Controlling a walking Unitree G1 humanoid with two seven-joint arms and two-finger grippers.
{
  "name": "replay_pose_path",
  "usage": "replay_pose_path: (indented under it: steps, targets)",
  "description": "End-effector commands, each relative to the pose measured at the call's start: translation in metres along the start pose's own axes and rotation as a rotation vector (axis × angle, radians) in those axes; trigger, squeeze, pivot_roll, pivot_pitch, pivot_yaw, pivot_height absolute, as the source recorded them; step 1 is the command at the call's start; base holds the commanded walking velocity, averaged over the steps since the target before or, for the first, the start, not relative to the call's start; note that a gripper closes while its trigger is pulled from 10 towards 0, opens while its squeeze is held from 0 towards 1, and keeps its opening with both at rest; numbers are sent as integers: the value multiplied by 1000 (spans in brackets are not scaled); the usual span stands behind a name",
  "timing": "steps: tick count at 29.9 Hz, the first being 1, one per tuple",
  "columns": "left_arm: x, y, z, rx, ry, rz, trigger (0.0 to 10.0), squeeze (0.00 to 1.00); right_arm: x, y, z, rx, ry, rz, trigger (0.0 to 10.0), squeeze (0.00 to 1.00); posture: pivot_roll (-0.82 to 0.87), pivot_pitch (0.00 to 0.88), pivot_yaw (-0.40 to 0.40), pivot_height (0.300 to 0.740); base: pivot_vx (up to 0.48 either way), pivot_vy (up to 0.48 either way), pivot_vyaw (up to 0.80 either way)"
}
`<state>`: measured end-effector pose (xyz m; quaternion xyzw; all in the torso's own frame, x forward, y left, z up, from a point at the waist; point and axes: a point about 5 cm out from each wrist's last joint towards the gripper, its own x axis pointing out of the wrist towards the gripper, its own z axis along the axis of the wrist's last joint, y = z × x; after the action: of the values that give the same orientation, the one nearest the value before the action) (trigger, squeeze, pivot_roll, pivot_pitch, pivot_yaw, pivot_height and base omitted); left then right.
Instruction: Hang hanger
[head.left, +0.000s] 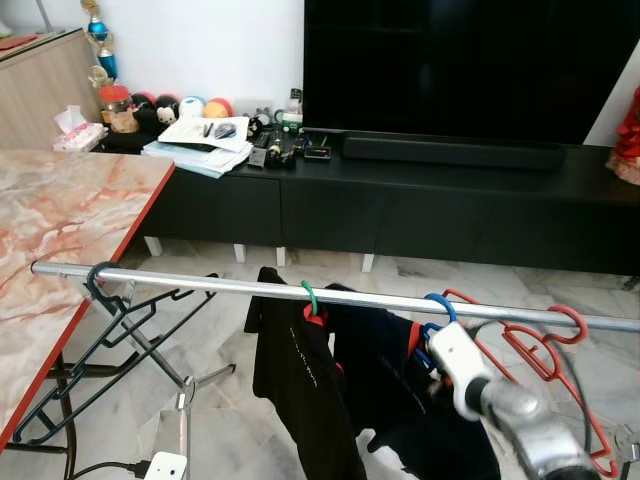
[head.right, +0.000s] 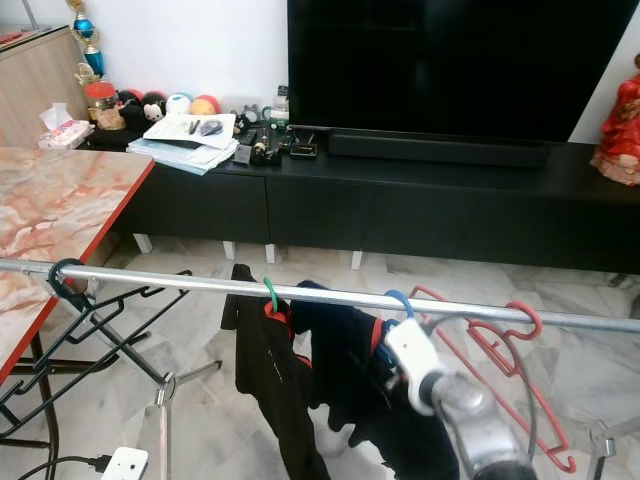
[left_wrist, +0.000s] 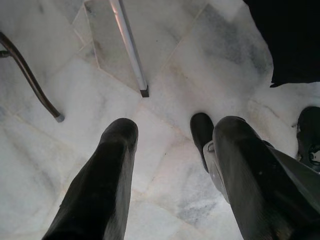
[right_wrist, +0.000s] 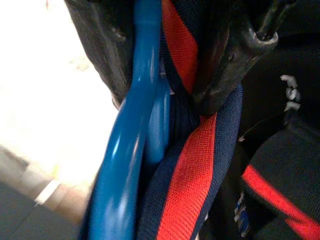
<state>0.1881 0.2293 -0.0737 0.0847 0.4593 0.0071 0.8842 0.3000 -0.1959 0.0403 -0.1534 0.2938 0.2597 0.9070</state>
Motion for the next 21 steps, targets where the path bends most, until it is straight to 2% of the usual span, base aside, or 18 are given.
replay_pose_path:
  steps: [1,7,9,10,18,21]
  targets:
    - [-1,0,-7,4,27,-2,10000,0,1,3,-11,25,46,9,10000,0,-2,64,-11,740,0,0,0]
    - [-1,1,-7,5,26,-1,10000,0,1,0,-13,53,43,-14,10000,0,0,65,-9,740,0,0,0]
    - [-1,1,-7,6,25,1,10000,0,0,-4,-5,82,-13,-41,10000,0,0,64,-9,740,0,0,0]
    - [-1,1,-7,7,25,3,10000,0,-1,-9,6,129,-93,-69,10000,0,-2,64,-8,740,0,0,0]
    - [-1,1,-7,8,24,2,10000,0,-3,-12,19,188,-193,-71,10000,0,0,62,-9,740,0,0,0]
    - [-1,1,-7,7,24,0,10000,0,-2,-12,17,192,-183,-74,10000,0,3,60,-10,740,0,0,0]
